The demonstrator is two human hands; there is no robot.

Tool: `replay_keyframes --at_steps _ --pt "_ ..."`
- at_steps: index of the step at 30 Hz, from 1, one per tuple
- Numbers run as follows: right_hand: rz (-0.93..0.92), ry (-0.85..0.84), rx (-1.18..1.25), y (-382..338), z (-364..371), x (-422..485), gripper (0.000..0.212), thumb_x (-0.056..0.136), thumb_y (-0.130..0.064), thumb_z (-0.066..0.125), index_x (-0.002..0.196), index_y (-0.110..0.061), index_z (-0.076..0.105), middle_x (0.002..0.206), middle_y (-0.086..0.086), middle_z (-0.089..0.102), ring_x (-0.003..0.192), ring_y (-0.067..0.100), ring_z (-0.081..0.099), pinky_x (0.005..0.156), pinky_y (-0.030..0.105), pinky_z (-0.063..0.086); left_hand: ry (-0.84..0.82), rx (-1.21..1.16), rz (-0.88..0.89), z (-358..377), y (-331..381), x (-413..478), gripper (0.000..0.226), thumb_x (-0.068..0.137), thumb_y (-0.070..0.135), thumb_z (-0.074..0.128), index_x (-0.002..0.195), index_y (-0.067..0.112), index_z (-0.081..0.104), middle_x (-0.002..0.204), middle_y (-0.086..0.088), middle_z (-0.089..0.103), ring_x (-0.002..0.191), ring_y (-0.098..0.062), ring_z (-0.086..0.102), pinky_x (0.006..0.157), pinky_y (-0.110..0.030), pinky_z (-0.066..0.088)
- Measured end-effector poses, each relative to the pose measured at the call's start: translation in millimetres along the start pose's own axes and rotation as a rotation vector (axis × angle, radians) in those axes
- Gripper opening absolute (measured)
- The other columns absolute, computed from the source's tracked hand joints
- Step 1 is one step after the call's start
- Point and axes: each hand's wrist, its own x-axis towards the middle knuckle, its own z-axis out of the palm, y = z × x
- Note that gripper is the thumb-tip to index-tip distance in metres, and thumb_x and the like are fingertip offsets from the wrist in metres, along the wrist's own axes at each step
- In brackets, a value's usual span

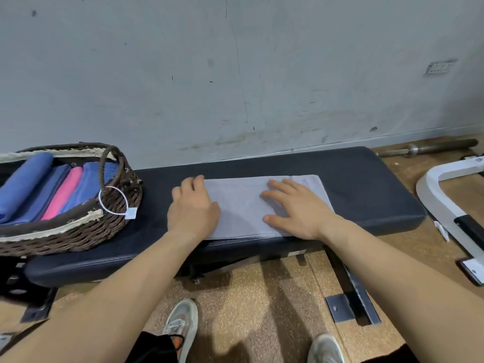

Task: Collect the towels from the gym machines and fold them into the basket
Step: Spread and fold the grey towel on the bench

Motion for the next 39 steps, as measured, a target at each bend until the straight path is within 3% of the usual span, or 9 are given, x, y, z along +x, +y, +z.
replay_keyframes --at_steps 4,7,9,14,21,26,29,34,39 --pt "-0.050 -0.019 0.061 -12.7 -5.5 4.1 0.043 0.090 -0.039 0.064 0.132 -0.031 0.055 0.163 -0.007 0.025 0.152 0.022 0.014 0.122 0.034 0.016 -0.163 0.005 -0.261 -18.7 -0.6 4.5 0.068 0.086 0.041 0.066 0.133 0.003 0.036 0.127 -0.016 0.052 0.115 -0.036 0.052 0.085 -0.042 0.048" --pt "-0.046 -0.030 0.094 -14.0 -10.8 5.9 0.035 0.084 -0.038 0.070 0.116 -0.033 0.057 0.163 -0.008 0.025 0.153 0.021 0.012 0.122 0.034 0.017 -0.276 -0.138 -0.311 -22.9 -5.6 12.7 0.042 0.078 0.032 0.075 0.102 0.002 0.057 0.097 -0.010 0.063 0.088 -0.029 0.060 0.067 -0.033 0.046" --pt "-0.034 -0.056 0.112 -13.1 -12.4 8.3 0.034 0.079 -0.041 0.073 0.108 -0.038 0.054 0.164 -0.010 0.022 0.153 0.019 0.008 0.122 0.035 0.016 -0.314 -0.286 -0.328 -25.9 -8.9 17.3 0.029 0.075 0.021 0.077 0.084 -0.003 0.064 0.086 -0.011 0.067 0.082 -0.028 0.063 0.068 -0.033 0.047" --pt "-0.013 -0.094 0.142 -8.9 -12.7 15.2 0.039 0.071 -0.046 0.078 0.100 -0.042 0.053 0.164 -0.013 0.021 0.153 0.019 0.005 0.122 0.037 0.015 -0.385 -0.710 -0.423 -45.2 -3.0 21.5 0.027 0.081 0.009 0.069 0.103 -0.006 0.069 0.101 -0.014 0.074 0.095 -0.030 0.071 0.087 -0.041 0.059" --pt "-0.035 -0.052 0.250 -22.9 -2.7 16.9 0.037 0.073 -0.049 0.077 0.102 -0.043 0.054 0.162 -0.017 0.025 0.152 0.016 0.008 0.121 0.037 0.019 -0.397 -0.972 -0.403 -76.1 8.8 30.0 0.017 0.085 0.007 0.065 0.102 0.009 0.067 0.096 -0.007 0.071 0.082 -0.017 0.067 0.075 -0.030 0.057" --pt "-0.104 -0.039 0.205 -42.0 9.3 27.7 0.039 0.082 -0.050 0.071 0.116 -0.038 0.055 0.163 -0.013 0.024 0.152 0.017 0.008 0.122 0.035 0.014 -0.384 -0.977 -0.288 -86.3 11.9 38.2 0.014 0.086 0.009 0.066 0.081 0.022 0.064 0.075 0.004 0.066 0.065 -0.008 0.063 0.054 -0.020 0.050" --pt "-0.098 0.016 0.218 -37.0 5.2 35.1 0.031 0.086 -0.048 0.067 0.115 -0.036 0.063 0.156 -0.012 0.037 0.146 0.020 0.020 0.120 0.036 0.020 -0.348 -0.992 -0.238 -83.4 19.1 40.4 0.013 0.084 0.011 0.072 0.091 0.020 0.066 0.079 0.001 0.066 0.072 -0.013 0.064 0.064 -0.026 0.050" --pt "0.025 0.173 0.237 7.6 -11.5 26.9 0.015 0.087 -0.043 0.062 0.099 -0.036 0.067 0.116 -0.009 0.063 0.116 0.022 0.052 0.102 0.043 0.043 -0.321 -0.960 -0.170 -69.0 50.0 39.7 0.028 0.075 0.018 0.082 0.101 0.015 0.070 0.088 -0.005 0.066 0.079 -0.021 0.061 0.071 -0.037 0.044" --pt "0.204 0.137 0.281 52.3 -25.9 -6.8 0.034 0.080 -0.045 0.077 0.111 -0.035 0.064 0.100 -0.010 0.055 0.090 0.011 0.055 0.074 0.026 0.043 -0.301 -0.816 -0.056 -47.9 93.1 34.5 0.023 0.078 0.022 0.080 0.097 0.020 0.069 0.087 0.004 0.064 0.068 -0.011 0.062 0.054 -0.020 0.046"
